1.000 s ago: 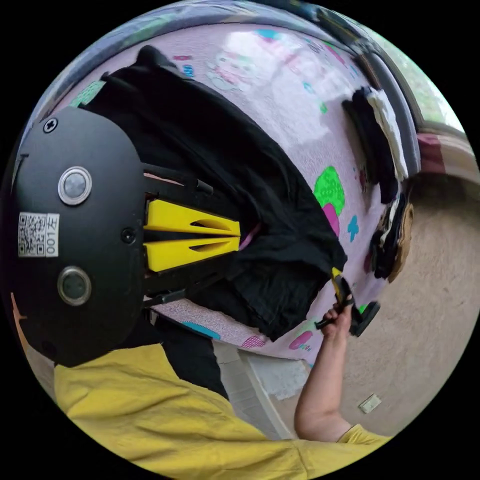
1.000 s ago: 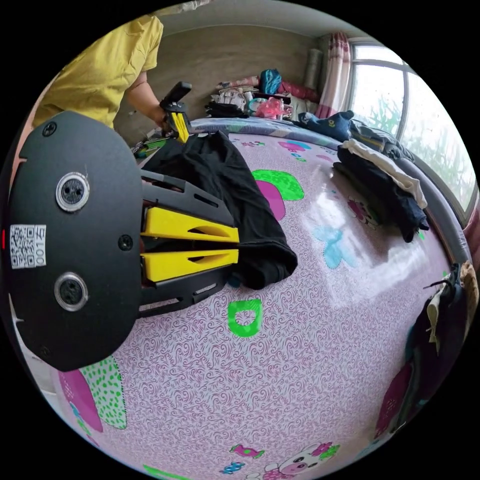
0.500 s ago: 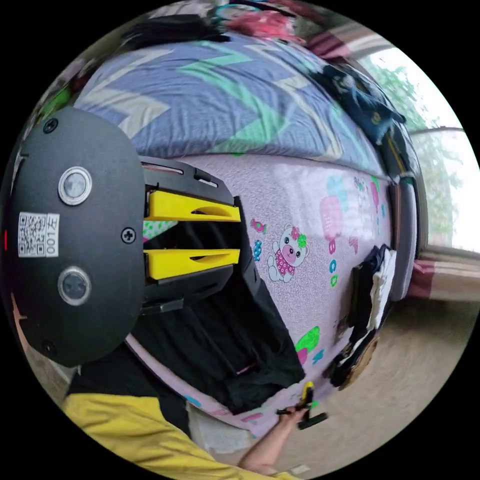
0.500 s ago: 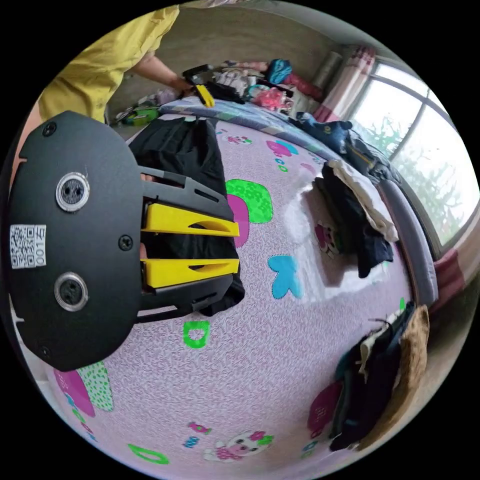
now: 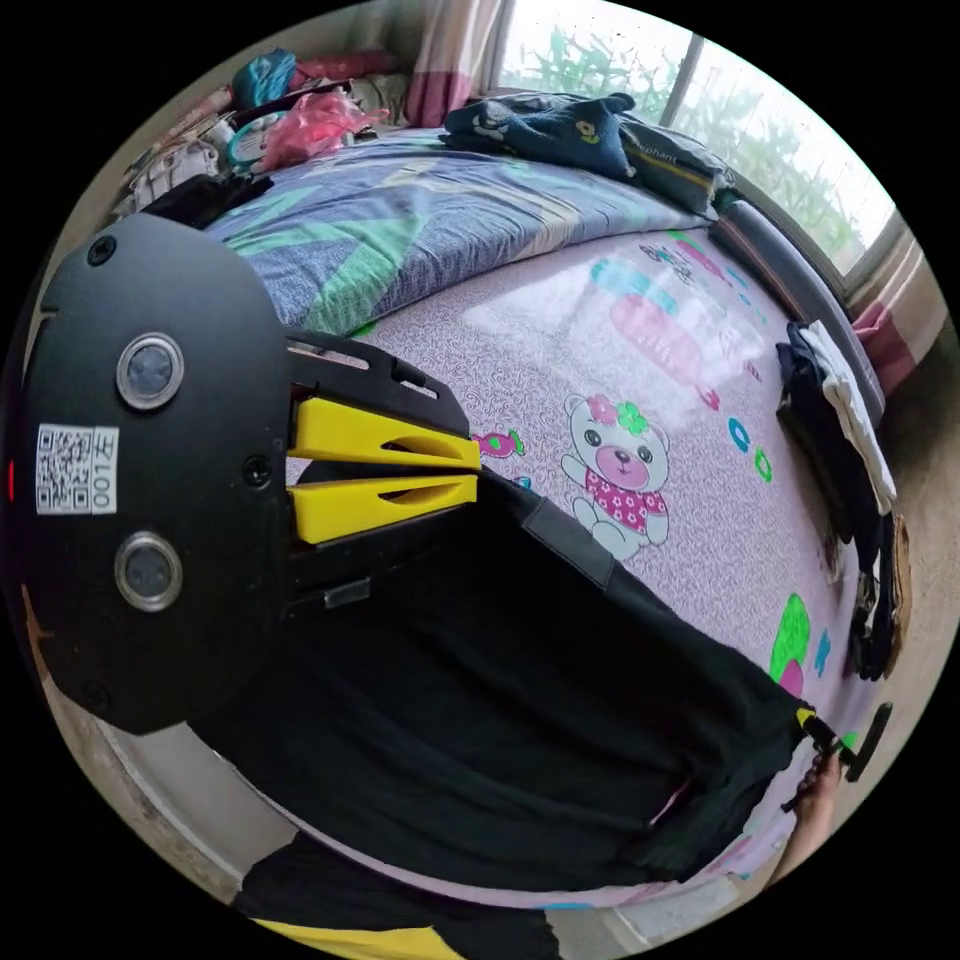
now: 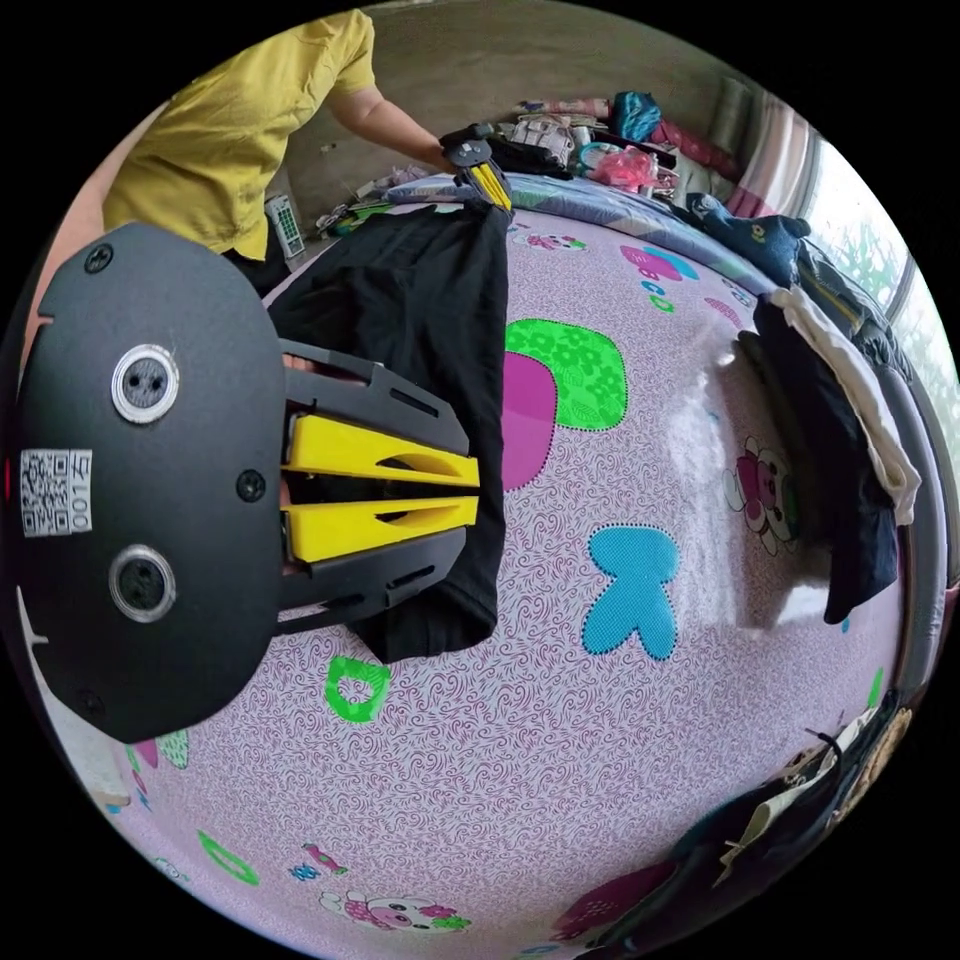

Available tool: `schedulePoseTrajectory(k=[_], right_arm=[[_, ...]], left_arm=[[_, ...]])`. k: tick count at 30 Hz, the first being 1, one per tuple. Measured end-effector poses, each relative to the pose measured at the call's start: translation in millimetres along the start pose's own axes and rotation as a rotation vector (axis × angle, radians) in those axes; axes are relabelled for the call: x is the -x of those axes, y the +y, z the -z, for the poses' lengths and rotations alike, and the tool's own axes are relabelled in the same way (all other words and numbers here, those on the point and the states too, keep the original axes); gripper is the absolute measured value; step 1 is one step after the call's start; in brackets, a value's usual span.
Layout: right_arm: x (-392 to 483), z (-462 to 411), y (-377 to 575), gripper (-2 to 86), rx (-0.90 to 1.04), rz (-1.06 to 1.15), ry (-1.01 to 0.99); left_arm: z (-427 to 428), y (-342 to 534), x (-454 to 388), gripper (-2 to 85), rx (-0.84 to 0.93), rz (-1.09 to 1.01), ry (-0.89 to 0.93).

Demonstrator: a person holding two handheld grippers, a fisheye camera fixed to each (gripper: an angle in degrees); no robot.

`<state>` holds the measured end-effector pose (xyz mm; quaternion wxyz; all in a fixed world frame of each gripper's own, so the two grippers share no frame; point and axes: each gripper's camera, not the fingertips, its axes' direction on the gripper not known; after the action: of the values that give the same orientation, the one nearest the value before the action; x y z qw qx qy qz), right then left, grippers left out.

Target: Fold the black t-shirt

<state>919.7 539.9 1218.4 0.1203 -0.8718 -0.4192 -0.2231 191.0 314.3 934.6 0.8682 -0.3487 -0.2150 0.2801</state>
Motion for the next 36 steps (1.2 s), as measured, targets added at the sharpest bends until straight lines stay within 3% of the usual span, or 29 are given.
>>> schedulePoseTrajectory(k=[4,12,17,19,23,29,36], right_arm=[[-13,1,1,2.0,-0.01,-0.026,-0.064],[-26,17,14,3.1,-0.126,-0.019,-0.169],[-20,39,25,1.9,-0.297,0.043,-0.289],[-19,35,24,1.7,-0.28,0.053,-0.342],[-11,22,25,1.7,-0.182,0.13,-0.469],[-24,27,59,1.4,-0.161,0.099,-0.402],[-62,45,67,0.9,-0.363,-0.036,-0.333]], left_arm=[[-11,-8,9,-0.6,0.049,0.074,0.078],[-6,15,31,0.0,0.095,0.231,0.026],[27,13,31,-1.1,-0.084,0.368,0.007],[32,-2,17,-1.2,-0.15,0.335,0.035],[12,-19,-2,-1.2,-0.113,0.267,0.072],[-28,1,-29,-1.3,0.034,0.172,0.153],[-25,13,-12,-1.2,-0.05,0.346,0.068]])
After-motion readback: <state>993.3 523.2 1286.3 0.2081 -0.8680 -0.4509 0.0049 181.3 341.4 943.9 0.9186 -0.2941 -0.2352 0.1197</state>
